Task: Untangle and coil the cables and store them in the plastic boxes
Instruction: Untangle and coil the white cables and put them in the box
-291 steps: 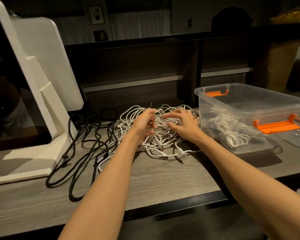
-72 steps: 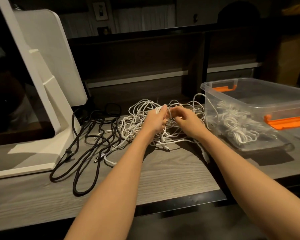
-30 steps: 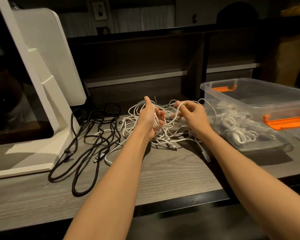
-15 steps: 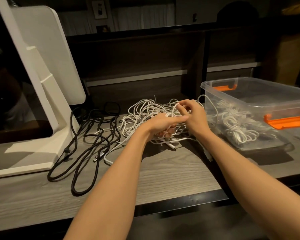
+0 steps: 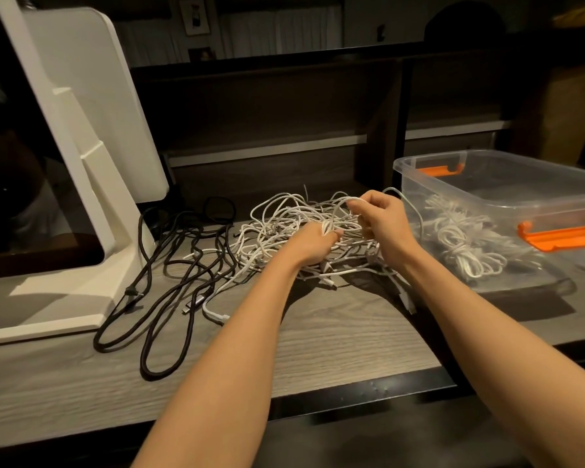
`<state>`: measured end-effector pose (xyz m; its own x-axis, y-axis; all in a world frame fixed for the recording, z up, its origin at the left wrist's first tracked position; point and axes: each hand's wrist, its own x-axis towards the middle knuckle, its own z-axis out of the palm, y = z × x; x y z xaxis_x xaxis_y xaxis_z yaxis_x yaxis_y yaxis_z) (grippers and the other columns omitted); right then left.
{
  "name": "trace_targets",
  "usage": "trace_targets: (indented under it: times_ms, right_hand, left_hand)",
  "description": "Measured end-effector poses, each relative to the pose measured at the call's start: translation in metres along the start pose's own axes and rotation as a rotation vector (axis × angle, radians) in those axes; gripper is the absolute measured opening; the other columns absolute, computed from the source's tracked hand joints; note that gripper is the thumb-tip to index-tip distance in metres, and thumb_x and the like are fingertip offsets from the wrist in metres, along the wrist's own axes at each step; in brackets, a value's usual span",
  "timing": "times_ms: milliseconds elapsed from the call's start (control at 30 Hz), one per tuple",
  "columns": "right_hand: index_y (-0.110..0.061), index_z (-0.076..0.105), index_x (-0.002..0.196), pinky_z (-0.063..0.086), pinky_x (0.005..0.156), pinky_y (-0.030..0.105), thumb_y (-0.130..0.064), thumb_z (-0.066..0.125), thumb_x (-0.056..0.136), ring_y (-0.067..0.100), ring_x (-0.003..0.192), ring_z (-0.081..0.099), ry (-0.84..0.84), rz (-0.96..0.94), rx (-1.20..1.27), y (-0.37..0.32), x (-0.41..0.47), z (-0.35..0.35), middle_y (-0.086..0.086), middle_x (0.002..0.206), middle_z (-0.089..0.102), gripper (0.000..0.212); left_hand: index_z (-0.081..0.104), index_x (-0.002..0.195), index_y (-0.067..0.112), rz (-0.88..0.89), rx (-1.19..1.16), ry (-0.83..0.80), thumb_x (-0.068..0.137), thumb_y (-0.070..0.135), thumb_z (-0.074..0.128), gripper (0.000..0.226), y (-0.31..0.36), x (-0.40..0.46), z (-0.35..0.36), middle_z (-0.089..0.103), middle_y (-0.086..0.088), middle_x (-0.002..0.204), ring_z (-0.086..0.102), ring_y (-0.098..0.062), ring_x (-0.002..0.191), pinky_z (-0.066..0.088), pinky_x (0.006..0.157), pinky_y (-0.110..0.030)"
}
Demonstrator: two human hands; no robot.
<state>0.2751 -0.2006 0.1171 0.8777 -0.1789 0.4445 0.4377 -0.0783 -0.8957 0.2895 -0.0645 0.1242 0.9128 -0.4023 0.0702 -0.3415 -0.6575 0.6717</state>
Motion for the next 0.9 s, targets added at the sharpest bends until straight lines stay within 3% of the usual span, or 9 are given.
trace_targets:
  times_ms: [133, 200, 300, 433, 600, 667, 767, 833, 900]
  right_hand:
    - [-0.018, 0.045, 0.062, 0.024, 0.041, 0.017, -0.021, 0.057, 0.084, 0.003, 0.040, 0.026, -0.084, 0.118, 0.074, -0.005, 0.003, -0.003, -0.014, 0.043, 0.032, 0.025]
    - [-0.018, 0.041, 0.065, 0.026, 0.047, 0.020, -0.026, 0.049, 0.092, 0.003, 0.044, 0.028, -0.105, 0.142, 0.012, -0.003, 0.006, -0.008, -0.013, 0.048, 0.034, 0.029]
    - [-0.017, 0.044, 0.075, 0.031, 0.053, 0.017, -0.026, 0.040, 0.102, 0.003, 0.054, 0.035, -0.105, 0.040, -0.185, 0.004, 0.005, -0.013, -0.006, 0.065, 0.039, 0.028]
    - [-0.011, 0.050, 0.081, 0.034, 0.050, 0.010, -0.026, 0.048, 0.099, -0.003, 0.050, 0.040, -0.069, -0.076, -0.247, 0.011, 0.007, -0.014, -0.004, 0.066, 0.044, 0.024]
    - [-0.016, 0.050, 0.070, 0.037, 0.055, 0.011, -0.026, 0.054, 0.096, 0.006, 0.057, 0.044, -0.005, -0.127, -0.408, 0.017, 0.008, -0.008, -0.002, 0.065, 0.049, 0.028]
    - [-0.015, 0.053, 0.072, 0.037, 0.056, 0.008, -0.025, 0.056, 0.095, 0.001, 0.057, 0.044, -0.022, -0.172, -0.421, 0.013, 0.005, -0.006, -0.004, 0.064, 0.049, 0.026]
    - [-0.016, 0.060, 0.079, 0.036, 0.056, 0.011, -0.023, 0.054, 0.096, -0.003, 0.056, 0.045, -0.123, -0.183, -0.440, 0.009, 0.003, -0.008, -0.007, 0.066, 0.050, 0.020]
    - [-0.021, 0.061, 0.082, 0.041, 0.067, 0.017, -0.022, 0.054, 0.096, -0.003, 0.071, 0.052, -0.233, -0.113, -0.540, 0.014, 0.003, -0.010, -0.007, 0.078, 0.058, 0.016]
    - [-0.019, 0.063, 0.083, 0.047, 0.083, 0.031, -0.023, 0.054, 0.096, 0.009, 0.088, 0.058, -0.318, -0.034, -0.636, 0.021, 0.003, -0.011, -0.005, 0.090, 0.063, 0.016]
  left_hand:
    - [0.042, 0.066, 0.016, 0.019, -0.037, 0.020, 0.104, 0.034, 0.040, 0.042, -0.005, 0.002, 0.002, 0.041, 0.000, 0.060, 0.038, -0.014, 0.056, 0.036, 0.069, -0.033]
    - [0.041, 0.063, 0.015, 0.050, -0.086, 0.001, 0.102, 0.041, 0.041, 0.047, -0.007, -0.001, 0.000, 0.039, 0.000, 0.056, 0.036, -0.015, 0.052, 0.036, 0.067, -0.033]
    - [0.038, 0.056, 0.017, 0.100, -0.100, -0.026, 0.101, 0.047, 0.039, 0.054, -0.009, -0.005, -0.003, 0.037, 0.002, 0.050, 0.035, -0.012, 0.045, 0.038, 0.063, -0.030]
    - [0.041, 0.060, 0.016, 0.100, -0.280, -0.027, 0.102, 0.048, 0.037, 0.052, -0.009, -0.005, -0.002, 0.037, 0.002, 0.054, 0.035, -0.009, 0.045, 0.040, 0.053, -0.022]
    - [0.062, 0.079, 0.018, 0.101, -0.475, 0.216, 0.102, 0.044, 0.039, 0.042, -0.008, 0.000, 0.005, 0.037, 0.005, 0.053, 0.033, -0.008, 0.043, 0.032, 0.044, -0.023]
    - [0.064, 0.088, 0.017, 0.098, -0.552, 0.302, 0.102, 0.041, 0.039, 0.037, -0.007, 0.001, 0.005, 0.041, 0.002, 0.060, 0.034, -0.009, 0.045, 0.030, 0.047, -0.025]
    - [0.059, 0.125, 0.022, 0.117, -0.703, 0.349, 0.102, 0.044, 0.036, 0.040, -0.002, -0.001, 0.001, 0.056, 0.002, 0.086, 0.037, -0.005, 0.049, 0.035, 0.049, -0.022]
    - [0.052, 0.136, 0.027, 0.157, -0.750, 0.358, 0.102, 0.046, 0.032, 0.044, -0.001, -0.001, -0.001, 0.061, 0.001, 0.108, 0.037, -0.004, 0.049, 0.038, 0.048, -0.016]
    - [0.053, 0.136, 0.027, 0.165, -0.819, 0.322, 0.103, 0.046, 0.031, 0.044, 0.001, -0.002, -0.002, 0.062, -0.001, 0.118, 0.036, -0.004, 0.048, 0.038, 0.047, -0.015]
